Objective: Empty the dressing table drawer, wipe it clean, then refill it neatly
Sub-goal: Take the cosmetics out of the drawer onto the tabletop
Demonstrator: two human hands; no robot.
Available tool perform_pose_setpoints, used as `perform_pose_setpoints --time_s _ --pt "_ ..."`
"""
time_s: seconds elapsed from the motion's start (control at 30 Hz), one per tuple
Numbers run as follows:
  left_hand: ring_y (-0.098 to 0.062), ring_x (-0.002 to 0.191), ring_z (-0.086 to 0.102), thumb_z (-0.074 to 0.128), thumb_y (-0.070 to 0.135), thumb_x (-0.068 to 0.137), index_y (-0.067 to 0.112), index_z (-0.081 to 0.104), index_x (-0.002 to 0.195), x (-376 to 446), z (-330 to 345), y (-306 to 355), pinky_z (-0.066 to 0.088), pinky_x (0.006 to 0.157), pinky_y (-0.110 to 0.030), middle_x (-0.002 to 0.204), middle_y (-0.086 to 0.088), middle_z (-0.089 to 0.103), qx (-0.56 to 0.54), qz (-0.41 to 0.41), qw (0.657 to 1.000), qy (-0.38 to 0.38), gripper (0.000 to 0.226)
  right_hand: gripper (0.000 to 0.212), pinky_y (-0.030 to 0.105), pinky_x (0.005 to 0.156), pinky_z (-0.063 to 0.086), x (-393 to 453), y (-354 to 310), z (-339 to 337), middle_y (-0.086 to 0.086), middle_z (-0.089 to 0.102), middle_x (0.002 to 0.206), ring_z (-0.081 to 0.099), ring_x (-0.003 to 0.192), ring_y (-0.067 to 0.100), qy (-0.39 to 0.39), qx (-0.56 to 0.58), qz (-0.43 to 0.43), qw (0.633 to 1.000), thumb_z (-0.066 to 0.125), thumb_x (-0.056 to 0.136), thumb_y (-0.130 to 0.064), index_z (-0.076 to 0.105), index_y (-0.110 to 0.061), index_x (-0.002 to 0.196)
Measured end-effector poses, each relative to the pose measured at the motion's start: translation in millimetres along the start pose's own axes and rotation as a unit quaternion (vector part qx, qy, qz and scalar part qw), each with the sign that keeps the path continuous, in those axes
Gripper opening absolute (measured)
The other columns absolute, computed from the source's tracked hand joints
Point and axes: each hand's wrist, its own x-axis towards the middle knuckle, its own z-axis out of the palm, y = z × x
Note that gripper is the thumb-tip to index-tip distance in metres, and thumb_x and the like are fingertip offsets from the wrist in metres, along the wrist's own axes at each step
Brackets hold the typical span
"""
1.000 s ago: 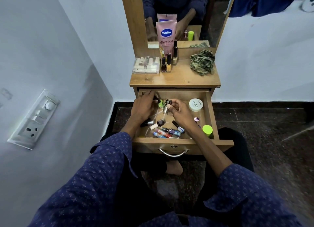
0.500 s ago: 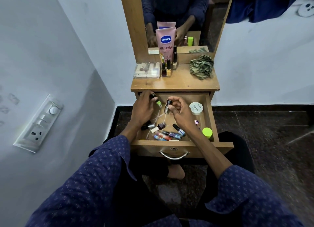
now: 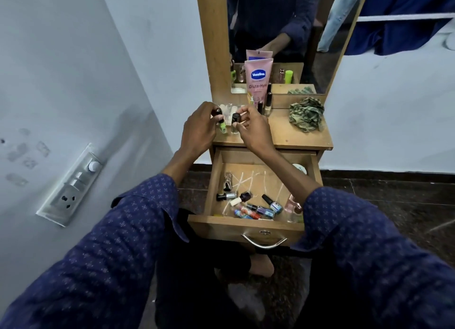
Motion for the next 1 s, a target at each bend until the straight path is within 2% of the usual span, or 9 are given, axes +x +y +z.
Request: perform_pose_setpoints --time_s 0.17,0.33,0.5,0.73,0.87,1.0 --pt "-0.026 0.103 0.065 0.055 0.016 0.098 0.022 0.06 0.112 12 0 -10 0.054 0.082 -0.049 0.116 0.004 0.067 0.033 -0.028 0.998 -0.043 0.016 0.032 0.046 0.07 0.061 18 1 17 -0.002 0.071 0.091 0.07 0.077 0.016 -0.028 -0.033 -0.018 0.999 0.075 0.087 -0.005 0.057 -0.019 0.108" --pt "-0.029 0.104 0.066 0.059 0.008 0.097 0.02 0.063 0.118 14 5 -14 0.055 0.08 -0.049 0.121 0.001 0.068 0.044 -0.023 0.997 -0.051 0.024 0.032 0.046 0.068 0.062 24 3 25 0.002 0.072 0.095 0.071 0.078 0.017 -0.03 -0.055 -0.024 0.998 0.077 0.088 -0.008 0.057 -0.017 0.111" --pt "-0.025 0.108 0.066 0.06 0.004 0.092 0.022 0.062 0.118 11 10 -18 0.056 0.081 -0.047 0.123 0.004 0.067 0.03 -0.038 0.997 -0.058 0.033 0.034 0.043 0.068 0.063 25 3 26 0.001 0.072 0.097 0.071 0.078 0.015 -0.028 -0.06 -0.013 0.998 0.08 0.087 -0.008 0.058 -0.017 0.112" --pt "-0.023 0.108 0.066 0.059 0.02 0.103 0.022 0.063 0.121 10 15 -16 0.056 0.084 -0.046 0.124 0.005 0.067 0.012 -0.05 0.998 -0.042 0.018 0.036 0.041 0.068 0.063 20 -2 22 0.005 0.074 0.093 0.072 0.078 0.015 -0.044 -0.06 -0.01 0.997 0.08 0.085 -0.003 0.059 -0.013 0.112" --pt "-0.022 0.102 0.067 0.06 0.027 0.105 0.021 0.063 0.125 3 16 -18 0.054 0.083 -0.041 0.124 0.004 0.067 -0.006 -0.056 0.998 -0.04 0.021 0.04 0.042 0.071 0.063 14 -4 17 0.006 0.074 0.1 0.073 0.082 0.018 -0.045 -0.071 -0.011 0.996 0.082 0.085 -0.005 0.06 -0.012 0.117" --pt "-0.016 0.095 0.066 0.06 0.033 0.105 0.02 0.057 0.135 -12 18 -19 0.053 0.081 -0.037 0.123 0.003 0.063 -0.032 -0.066 0.997 -0.036 0.033 0.04 0.037 0.072 0.063 0 -5 11 0.001 0.071 0.097 0.071 0.081 0.013 -0.035 -0.058 -0.015 0.998 0.081 0.086 -0.004 0.059 -0.014 0.118"
